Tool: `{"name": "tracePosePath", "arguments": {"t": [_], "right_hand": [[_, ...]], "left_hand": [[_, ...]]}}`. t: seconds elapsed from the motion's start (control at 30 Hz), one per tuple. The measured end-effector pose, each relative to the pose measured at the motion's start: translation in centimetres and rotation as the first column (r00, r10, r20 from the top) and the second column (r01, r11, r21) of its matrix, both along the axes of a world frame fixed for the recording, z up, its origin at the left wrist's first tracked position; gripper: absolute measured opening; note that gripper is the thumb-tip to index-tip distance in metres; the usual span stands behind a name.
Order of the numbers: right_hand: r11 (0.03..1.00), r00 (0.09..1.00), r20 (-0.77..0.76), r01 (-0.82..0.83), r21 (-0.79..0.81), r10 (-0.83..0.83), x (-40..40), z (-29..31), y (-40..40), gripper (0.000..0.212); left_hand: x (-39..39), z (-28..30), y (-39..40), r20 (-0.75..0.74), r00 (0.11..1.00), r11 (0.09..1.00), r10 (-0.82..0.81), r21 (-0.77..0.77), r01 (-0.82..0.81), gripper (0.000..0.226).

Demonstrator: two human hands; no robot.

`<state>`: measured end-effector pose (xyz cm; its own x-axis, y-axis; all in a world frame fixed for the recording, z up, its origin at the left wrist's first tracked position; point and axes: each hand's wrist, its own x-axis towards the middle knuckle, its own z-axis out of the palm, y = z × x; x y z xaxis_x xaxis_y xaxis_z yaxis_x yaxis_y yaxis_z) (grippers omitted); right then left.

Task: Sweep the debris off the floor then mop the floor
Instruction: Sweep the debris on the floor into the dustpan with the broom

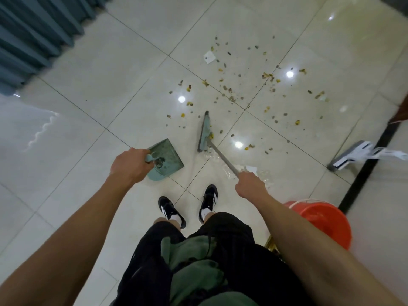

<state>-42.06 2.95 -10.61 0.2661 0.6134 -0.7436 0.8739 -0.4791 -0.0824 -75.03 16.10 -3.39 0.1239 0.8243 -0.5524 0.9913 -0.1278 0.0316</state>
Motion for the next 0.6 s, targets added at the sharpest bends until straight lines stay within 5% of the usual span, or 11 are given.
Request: {"name": "tracePosePath", "arguments": {"t": [0.6], "right_hand": [[0.978, 0.976, -0.066, -0.204, 0.037, 0.206, -15.2, -0.9, 18.9, 0.036]], "left_hand": [[-12.7, 0.8, 10.3, 0.101, 0.973, 0.978, 0.209, 0.005, -0.211, 0.006]]}}
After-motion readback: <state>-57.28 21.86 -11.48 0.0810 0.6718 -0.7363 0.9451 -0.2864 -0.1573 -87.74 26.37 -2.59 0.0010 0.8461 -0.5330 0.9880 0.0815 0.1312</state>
